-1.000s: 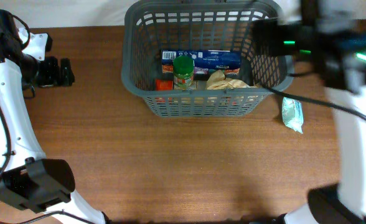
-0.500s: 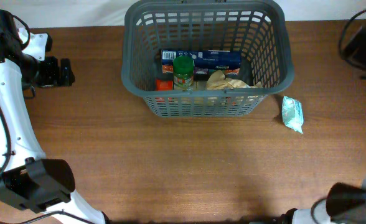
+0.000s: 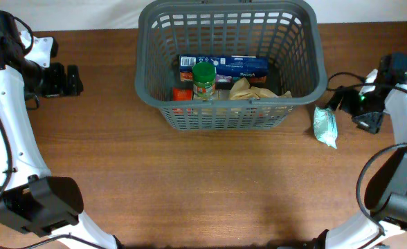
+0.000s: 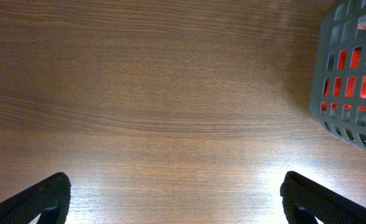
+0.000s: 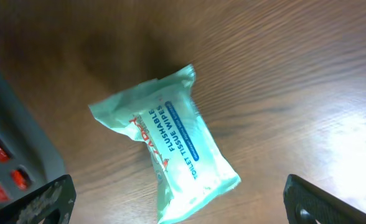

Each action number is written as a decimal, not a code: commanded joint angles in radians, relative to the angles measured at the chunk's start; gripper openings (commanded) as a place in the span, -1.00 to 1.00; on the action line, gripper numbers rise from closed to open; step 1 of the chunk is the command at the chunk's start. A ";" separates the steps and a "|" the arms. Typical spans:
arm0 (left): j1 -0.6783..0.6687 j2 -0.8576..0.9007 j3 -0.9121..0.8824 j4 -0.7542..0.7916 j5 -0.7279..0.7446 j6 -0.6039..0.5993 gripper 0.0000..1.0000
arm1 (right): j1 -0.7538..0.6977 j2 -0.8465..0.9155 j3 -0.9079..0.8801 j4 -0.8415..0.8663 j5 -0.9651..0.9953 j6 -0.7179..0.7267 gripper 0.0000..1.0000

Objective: Pack container
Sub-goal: 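Move the right gripper back to the green wipes packet, then grasp the green wipes packet with the right gripper and lift it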

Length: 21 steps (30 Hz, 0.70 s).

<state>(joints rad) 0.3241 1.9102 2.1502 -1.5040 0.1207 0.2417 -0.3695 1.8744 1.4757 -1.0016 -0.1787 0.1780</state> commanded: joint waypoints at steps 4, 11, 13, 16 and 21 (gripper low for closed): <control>0.006 0.005 -0.006 0.000 0.011 -0.013 0.99 | 0.004 0.065 -0.093 0.035 -0.045 -0.097 0.86; 0.006 0.005 -0.006 0.000 0.011 -0.013 0.99 | 0.004 0.100 -0.153 0.076 -0.046 -0.096 0.68; 0.006 0.005 -0.006 0.000 0.011 -0.013 0.99 | 0.004 0.109 -0.155 0.080 -0.046 -0.096 0.51; 0.006 0.005 -0.006 0.000 0.011 -0.013 0.99 | 0.004 0.112 -0.156 0.088 -0.046 -0.095 0.42; 0.006 0.005 -0.006 0.000 0.011 -0.013 0.99 | 0.004 0.112 -0.158 0.106 -0.044 -0.095 0.13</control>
<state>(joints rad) 0.3241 1.9102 2.1502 -1.5040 0.1207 0.2413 -0.3695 1.9713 1.3273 -0.9031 -0.2123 0.0891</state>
